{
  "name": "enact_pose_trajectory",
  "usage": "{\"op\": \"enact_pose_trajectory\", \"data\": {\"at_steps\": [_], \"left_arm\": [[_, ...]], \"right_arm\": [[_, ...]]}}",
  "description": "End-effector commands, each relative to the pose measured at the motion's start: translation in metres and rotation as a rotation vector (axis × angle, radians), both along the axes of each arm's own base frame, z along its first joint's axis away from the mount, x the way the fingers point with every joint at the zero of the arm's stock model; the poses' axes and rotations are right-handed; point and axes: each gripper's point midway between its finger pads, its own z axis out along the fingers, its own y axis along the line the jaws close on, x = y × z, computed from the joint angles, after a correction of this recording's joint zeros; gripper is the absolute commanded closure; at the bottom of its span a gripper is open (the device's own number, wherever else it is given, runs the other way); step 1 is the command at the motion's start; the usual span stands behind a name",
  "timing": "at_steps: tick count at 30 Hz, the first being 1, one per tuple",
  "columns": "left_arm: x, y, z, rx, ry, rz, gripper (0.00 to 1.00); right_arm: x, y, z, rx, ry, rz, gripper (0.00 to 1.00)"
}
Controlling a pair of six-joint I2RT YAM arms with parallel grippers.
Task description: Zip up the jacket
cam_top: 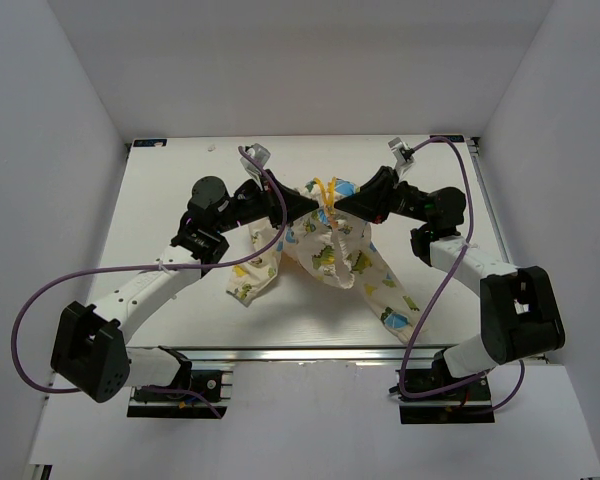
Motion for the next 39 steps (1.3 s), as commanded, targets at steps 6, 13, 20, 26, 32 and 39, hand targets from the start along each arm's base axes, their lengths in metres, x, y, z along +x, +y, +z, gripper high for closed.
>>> {"op": "enact_pose_trajectory", "data": {"at_steps": [6,13,20,26,32,39], "left_arm": [[-0.009,0.004,0.019,-0.023,-0.074,-0.011,1.00],[-0.010,0.002,0.012,-0.019,-0.070,-0.026,1.00],[-0.010,0.001,0.010,-0.024,-0.077,-0.037,1.00],[-0.011,-0.001,0.006,-0.022,-0.073,-0.054,1.00],[-0.012,-0.002,0.003,-0.021,-0.064,-0.064,1.00],[-0.010,-0.002,-0.003,-0.015,-0.047,-0.054,1.00]], "right_arm": [[-0.008,-0.006,0.036,0.051,-0.155,-0.027,1.00],[-0.009,-0.005,0.039,0.057,-0.150,-0.015,1.00],[-0.008,-0.004,0.038,0.058,-0.136,-0.014,1.00],[-0.009,-0.004,0.037,0.059,-0.124,-0.004,1.00],[-0.008,-0.003,0.038,0.062,-0.126,-0.005,1.00],[-0.015,-0.004,0.043,0.068,-0.138,0.010,1.00]]}}
